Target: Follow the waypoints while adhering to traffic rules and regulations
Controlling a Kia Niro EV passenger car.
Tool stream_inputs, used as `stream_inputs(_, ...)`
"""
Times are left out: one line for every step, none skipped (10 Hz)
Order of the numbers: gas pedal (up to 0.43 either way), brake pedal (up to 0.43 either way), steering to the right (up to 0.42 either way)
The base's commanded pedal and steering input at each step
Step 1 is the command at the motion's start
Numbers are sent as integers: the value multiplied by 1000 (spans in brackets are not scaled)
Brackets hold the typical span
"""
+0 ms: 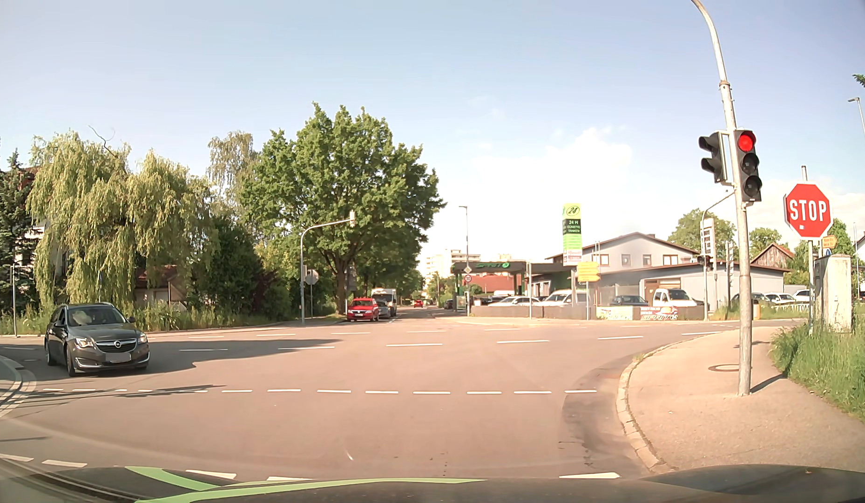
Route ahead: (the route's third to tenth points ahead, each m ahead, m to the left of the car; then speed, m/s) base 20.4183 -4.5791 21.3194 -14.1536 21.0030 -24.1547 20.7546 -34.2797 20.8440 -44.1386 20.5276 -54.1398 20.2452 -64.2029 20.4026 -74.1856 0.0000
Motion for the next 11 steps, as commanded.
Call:
stream_inputs(0, 409, 47)
stream_inputs(0, 409, 47)
stream_inputs(0, 409, 47)
stream_inputs(0, 409, 47)
stream_inputs(0, 409, 47)
stream_inputs(0, 409, 47)
stream_inputs(0, 409, 47)
stream_inputs(0, 409, 47)
stream_inputs(0, 409, 47)
stream_inputs(0, 409, 47)
stream_inputs(0, 409, 47)
